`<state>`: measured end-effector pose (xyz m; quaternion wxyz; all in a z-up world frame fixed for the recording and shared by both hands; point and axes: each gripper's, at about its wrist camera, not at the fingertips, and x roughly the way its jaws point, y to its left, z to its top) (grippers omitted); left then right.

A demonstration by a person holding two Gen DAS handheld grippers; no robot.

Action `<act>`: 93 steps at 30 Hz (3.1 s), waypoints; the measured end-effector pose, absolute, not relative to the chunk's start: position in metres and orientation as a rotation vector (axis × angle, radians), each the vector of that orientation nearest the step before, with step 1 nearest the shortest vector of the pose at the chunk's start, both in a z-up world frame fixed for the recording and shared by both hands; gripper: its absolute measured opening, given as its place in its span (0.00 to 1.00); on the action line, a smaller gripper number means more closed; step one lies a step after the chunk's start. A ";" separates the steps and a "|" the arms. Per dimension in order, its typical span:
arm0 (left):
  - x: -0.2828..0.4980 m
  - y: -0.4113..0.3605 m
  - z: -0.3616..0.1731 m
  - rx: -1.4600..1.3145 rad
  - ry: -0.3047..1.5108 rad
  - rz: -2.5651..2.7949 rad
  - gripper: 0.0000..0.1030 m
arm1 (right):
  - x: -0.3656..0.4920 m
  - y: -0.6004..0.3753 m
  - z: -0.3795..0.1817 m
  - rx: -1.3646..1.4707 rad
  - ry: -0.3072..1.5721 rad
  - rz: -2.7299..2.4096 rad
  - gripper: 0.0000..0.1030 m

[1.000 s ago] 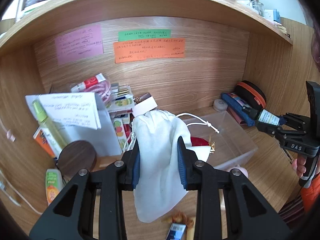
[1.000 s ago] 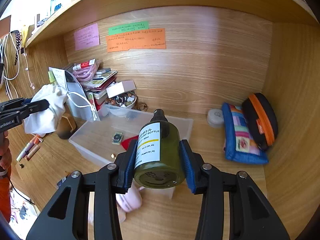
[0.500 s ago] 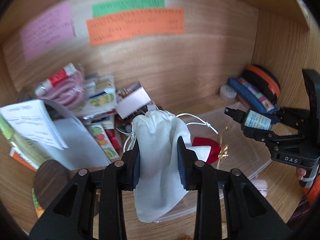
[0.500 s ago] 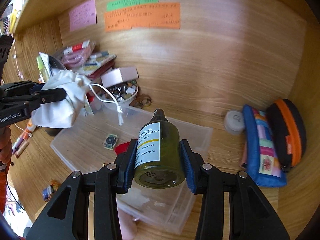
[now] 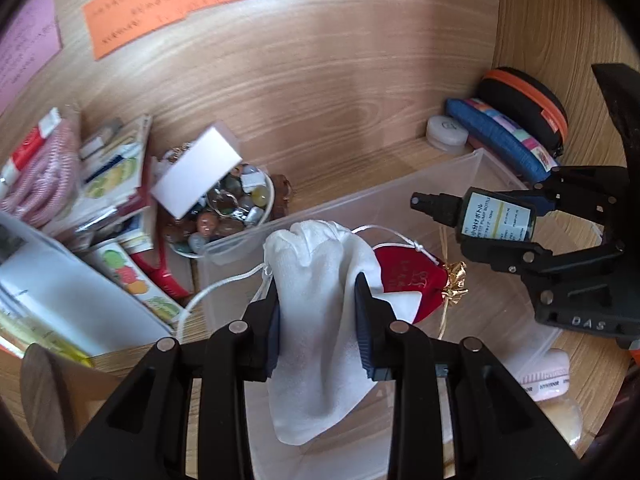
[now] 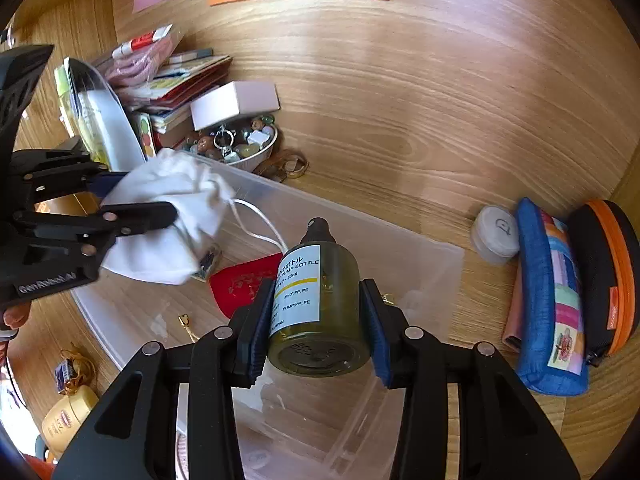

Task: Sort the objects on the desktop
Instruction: 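Carry the green bottle and white cloth bag over the clear bin with both grippers, then open both grippers to release the bottle and cloth bag into the bin, then move both grippers toward the cream jar and gold sunscreen bottle on the desk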

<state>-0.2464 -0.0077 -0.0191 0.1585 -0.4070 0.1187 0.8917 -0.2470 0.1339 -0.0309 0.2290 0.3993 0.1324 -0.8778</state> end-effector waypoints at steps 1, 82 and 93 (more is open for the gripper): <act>-0.248 -0.005 -0.021 -1.168 0.344 2.544 0.30 | -0.248 0.132 -0.032 1.104 0.375 -2.413 0.37; -0.114 -0.033 0.048 -1.067 0.372 2.771 0.71 | -0.104 0.151 0.058 0.869 0.442 -2.511 0.64; -0.053 -0.045 0.032 -1.016 0.350 2.803 0.99 | -0.058 0.166 0.040 0.873 0.391 -2.498 0.64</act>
